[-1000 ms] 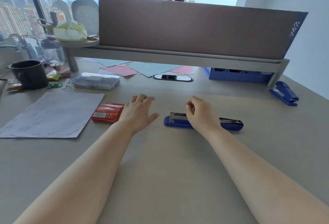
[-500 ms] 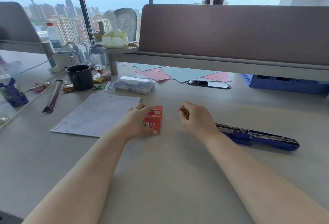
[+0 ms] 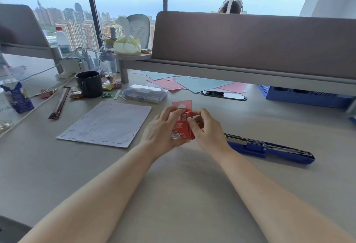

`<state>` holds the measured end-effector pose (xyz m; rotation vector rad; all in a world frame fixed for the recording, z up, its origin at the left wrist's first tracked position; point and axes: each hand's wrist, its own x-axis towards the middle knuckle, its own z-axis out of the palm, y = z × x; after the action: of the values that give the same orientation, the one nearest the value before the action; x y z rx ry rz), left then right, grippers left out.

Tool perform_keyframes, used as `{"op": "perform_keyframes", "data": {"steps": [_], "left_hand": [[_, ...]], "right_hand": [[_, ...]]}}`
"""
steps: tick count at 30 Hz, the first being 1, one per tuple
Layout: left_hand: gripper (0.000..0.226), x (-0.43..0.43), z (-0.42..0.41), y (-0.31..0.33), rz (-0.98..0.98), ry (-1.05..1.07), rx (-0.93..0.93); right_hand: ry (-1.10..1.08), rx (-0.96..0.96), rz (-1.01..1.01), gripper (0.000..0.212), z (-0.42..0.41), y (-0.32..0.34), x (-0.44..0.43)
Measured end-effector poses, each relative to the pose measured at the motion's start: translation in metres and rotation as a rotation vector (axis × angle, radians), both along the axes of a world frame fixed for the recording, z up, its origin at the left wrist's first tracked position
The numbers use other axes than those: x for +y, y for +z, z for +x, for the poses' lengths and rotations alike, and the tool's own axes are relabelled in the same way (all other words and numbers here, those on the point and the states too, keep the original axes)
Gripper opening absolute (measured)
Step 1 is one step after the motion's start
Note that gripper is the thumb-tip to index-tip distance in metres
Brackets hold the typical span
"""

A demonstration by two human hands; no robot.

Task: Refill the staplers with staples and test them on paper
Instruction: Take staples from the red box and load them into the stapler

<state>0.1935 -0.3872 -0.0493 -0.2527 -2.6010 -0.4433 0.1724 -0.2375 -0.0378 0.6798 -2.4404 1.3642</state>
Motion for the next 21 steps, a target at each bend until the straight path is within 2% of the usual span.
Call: {"op": "perform_keyframes", "data": {"steps": [8,16,21], "left_hand": [[0.086,0.009,0.004,0.000,0.048,0.029,-0.034],[0.085,0.011,0.001,-0.005,0.114,0.040,-0.034],[0.087,0.010,0.000,-0.003,0.160,0.027,-0.044]], "right_hand": [[0.023,0.035,-0.026,0.025,-0.001,-0.002,0.003],[-0.010,0.208,0.041,0.027,-0.002,-0.003,0.005],[0.018,0.141,0.007,0.036,-0.001,-0.001,0.008]]}}
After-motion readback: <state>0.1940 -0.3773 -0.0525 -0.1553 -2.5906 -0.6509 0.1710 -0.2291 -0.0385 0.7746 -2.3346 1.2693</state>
